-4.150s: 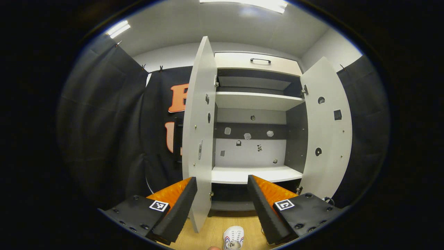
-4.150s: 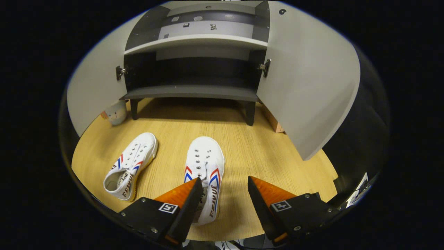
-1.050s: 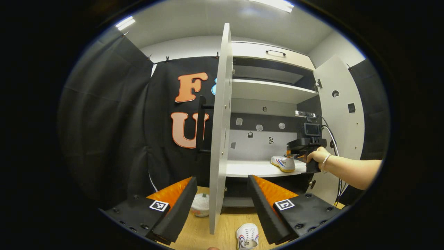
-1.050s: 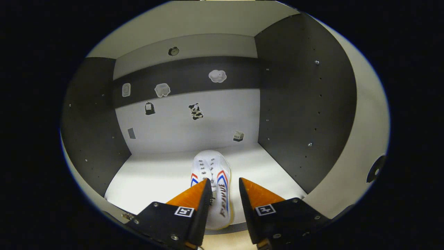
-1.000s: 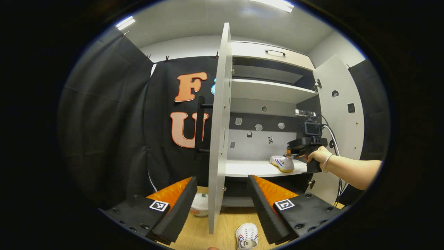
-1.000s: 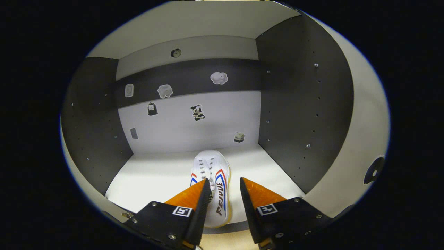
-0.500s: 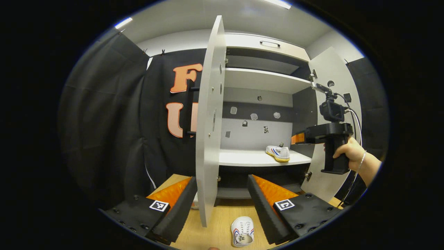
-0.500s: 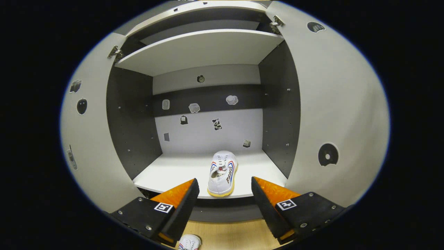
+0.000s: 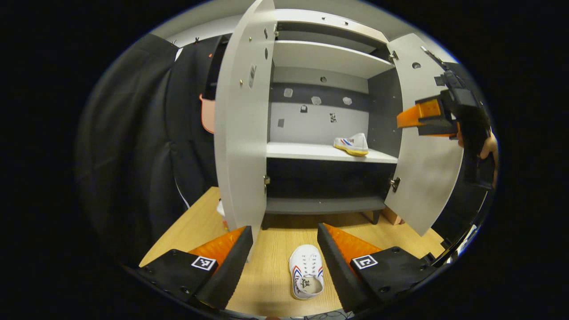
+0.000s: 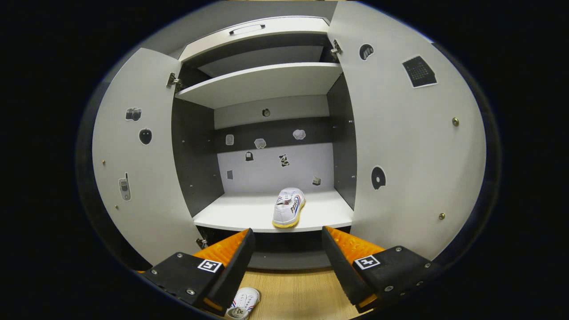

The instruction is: Grab one shoe with the right hand and put it into the shoe cabinet, grab the other shoe with the left hand and put it into the shoe cabinet; then close the right door with the right hand and the left door with the left hand.

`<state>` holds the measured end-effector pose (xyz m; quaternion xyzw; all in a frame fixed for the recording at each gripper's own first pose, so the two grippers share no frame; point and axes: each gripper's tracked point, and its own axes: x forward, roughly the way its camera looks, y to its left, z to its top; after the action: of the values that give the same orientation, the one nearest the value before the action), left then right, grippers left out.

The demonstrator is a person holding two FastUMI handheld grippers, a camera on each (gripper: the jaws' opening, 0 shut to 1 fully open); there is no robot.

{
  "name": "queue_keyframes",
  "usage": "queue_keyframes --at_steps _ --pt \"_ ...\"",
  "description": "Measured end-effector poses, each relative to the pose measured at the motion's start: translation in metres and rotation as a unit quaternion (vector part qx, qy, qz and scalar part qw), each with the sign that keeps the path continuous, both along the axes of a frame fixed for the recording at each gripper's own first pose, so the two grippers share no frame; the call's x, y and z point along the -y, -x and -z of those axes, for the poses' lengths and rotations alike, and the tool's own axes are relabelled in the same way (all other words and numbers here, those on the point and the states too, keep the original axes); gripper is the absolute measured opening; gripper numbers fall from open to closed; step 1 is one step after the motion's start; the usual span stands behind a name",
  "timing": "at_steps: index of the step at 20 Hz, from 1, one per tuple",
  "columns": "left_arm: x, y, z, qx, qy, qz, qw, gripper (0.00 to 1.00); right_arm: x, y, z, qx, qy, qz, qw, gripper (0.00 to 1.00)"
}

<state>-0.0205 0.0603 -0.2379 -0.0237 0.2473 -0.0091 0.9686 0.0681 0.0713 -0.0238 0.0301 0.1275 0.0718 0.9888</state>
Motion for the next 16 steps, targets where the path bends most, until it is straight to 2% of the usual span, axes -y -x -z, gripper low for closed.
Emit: queue_keyframes --at_steps 4,6,9,13,16 --pt "0.008 0.005 0.077 -0.077 -0.002 0.022 0.997 0.96 0.016 0.013 0.003 -0.003 -0.005 0.006 1.0 0.93" --pt "0.009 0.0 0.103 -0.092 -0.01 0.03 0.995 0.96 0.021 0.018 0.002 -0.002 -0.002 0.005 1.0 0.93" --pt "0.014 0.006 0.149 -0.144 -0.011 0.042 0.989 0.96 0.023 0.026 0.002 -0.006 -0.004 -0.002 1.0 0.93" --pt "0.022 -0.001 0.199 -0.185 -0.007 0.057 0.981 0.96 0.026 0.031 0.002 -0.007 -0.003 -0.006 1.0 0.93" --pt "0.022 -0.002 0.229 -0.23 0.01 0.057 0.972 0.96 0.025 0.035 0.004 -0.013 -0.009 -0.012 1.0 0.93"
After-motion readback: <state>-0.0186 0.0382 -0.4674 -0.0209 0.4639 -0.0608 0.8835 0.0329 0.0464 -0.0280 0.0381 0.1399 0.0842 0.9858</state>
